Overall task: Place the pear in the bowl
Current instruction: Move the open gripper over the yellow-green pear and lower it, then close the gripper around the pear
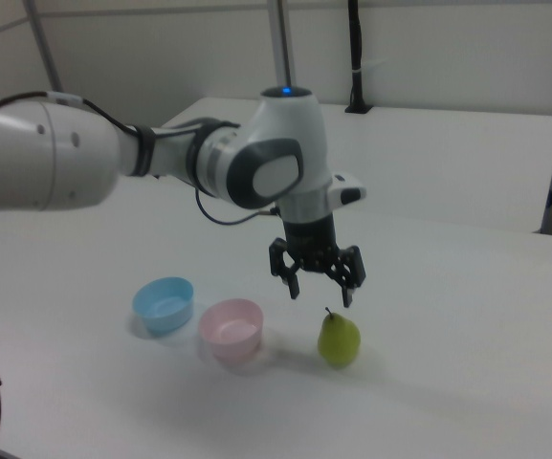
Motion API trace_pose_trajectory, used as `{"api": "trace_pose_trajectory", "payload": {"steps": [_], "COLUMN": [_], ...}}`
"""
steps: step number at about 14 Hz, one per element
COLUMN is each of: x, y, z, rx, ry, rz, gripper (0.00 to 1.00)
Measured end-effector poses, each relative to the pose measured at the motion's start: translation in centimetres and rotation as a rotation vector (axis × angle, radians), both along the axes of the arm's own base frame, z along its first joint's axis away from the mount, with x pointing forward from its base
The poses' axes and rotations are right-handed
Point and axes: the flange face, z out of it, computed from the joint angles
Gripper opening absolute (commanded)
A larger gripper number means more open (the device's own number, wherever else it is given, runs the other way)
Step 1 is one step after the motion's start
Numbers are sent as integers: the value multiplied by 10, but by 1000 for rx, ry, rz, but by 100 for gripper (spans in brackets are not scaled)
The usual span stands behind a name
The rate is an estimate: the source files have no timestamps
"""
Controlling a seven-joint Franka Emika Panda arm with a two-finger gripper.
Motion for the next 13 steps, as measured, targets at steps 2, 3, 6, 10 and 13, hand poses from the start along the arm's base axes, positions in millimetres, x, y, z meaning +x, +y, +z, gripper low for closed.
{"api": "trace_pose_trajectory", "payload": {"steps": [2, 3, 6, 10, 13], "x": [4, 4, 2, 2, 1], "y": [-6, -10, -20, -18, -17], "z": [-25, -32, -50, -80, -83], "rx": [-2, -1, -10, -28, -28], "ry": [13, 21, 21, -14, -9], "rz": [12, 25, 49, 64, 67], "gripper": [100, 100, 97, 79, 53]}}
